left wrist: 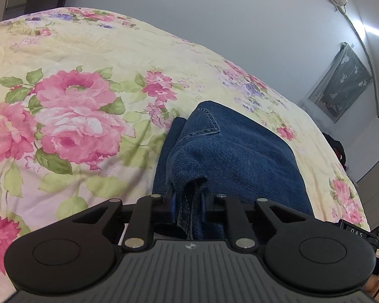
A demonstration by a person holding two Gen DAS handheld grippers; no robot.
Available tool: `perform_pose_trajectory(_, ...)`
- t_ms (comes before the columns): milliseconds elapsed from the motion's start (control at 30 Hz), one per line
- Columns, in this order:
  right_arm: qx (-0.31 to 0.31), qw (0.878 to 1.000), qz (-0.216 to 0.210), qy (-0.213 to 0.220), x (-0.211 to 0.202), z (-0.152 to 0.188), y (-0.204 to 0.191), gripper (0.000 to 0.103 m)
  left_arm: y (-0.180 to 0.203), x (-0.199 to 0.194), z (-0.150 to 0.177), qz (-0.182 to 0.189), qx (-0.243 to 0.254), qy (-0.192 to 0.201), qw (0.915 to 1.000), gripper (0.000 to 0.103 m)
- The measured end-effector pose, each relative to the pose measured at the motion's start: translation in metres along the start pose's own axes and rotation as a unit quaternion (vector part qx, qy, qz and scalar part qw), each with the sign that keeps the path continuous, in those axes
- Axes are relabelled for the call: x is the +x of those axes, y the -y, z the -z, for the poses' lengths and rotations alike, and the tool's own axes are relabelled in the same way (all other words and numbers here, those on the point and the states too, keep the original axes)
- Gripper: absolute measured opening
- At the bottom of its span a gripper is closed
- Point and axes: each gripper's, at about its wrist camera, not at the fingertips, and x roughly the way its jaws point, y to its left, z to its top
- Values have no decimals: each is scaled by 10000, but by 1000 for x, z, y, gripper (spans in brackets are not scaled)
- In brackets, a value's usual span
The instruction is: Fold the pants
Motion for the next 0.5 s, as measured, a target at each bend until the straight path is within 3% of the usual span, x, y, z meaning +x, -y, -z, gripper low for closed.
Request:
perform_pose_trajectory(67, -86, 10000, -8, 46, -3, 0, -2, 42, -1, -2, -1, 35, -17, 2, 10000, 18)
perform_pose_trajectory(367, -142, 9988, -347, 299, -16, -11, -6, 34, 6, -25, 1, 333, 134, 322, 9988, 16)
perform_pose_trajectory(500, -455, 9986, -279, 38, -10, -16, -7, 34, -14, -2, 21, 37, -77, -225, 9997, 16)
